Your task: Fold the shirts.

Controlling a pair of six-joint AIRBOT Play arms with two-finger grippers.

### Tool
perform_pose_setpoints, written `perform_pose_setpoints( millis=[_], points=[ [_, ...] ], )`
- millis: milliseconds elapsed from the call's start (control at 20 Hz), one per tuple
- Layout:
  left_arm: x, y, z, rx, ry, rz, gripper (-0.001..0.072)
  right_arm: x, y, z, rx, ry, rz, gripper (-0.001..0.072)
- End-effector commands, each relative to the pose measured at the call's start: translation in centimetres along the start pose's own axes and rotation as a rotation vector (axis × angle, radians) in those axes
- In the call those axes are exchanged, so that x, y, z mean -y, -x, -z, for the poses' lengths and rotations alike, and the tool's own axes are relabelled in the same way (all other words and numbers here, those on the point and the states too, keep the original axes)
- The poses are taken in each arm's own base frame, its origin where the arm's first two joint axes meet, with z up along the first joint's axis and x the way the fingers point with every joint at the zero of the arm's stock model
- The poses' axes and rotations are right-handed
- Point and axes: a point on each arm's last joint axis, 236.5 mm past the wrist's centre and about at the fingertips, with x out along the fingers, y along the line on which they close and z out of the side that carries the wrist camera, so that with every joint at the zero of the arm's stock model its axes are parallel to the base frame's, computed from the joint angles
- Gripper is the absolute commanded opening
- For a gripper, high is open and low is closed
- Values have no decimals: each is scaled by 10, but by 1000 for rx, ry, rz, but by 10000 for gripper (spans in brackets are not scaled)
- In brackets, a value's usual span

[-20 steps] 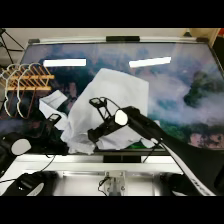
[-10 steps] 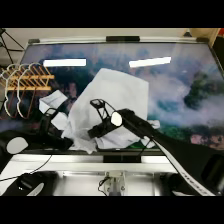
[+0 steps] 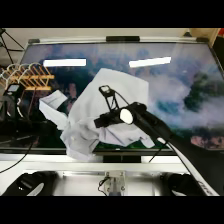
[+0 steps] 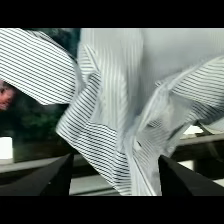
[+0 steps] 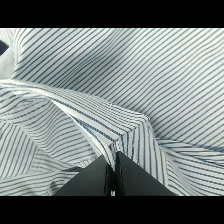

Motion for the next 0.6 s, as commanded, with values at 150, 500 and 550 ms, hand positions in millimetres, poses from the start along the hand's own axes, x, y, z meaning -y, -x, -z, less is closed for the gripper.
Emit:
perform_pose_setpoints(
  millis=[150, 500, 550],
  points=[
    [36, -43, 81, -287, 178, 97, 602, 18, 6, -7, 30, -25, 77, 81],
    [56, -86, 109, -308, 172, 67, 601, 17, 6, -7, 30, -31, 75, 81],
    [48, -91, 112, -320, 156, 26, 601, 17, 8, -8, 35, -30, 74, 81]
  ],
)
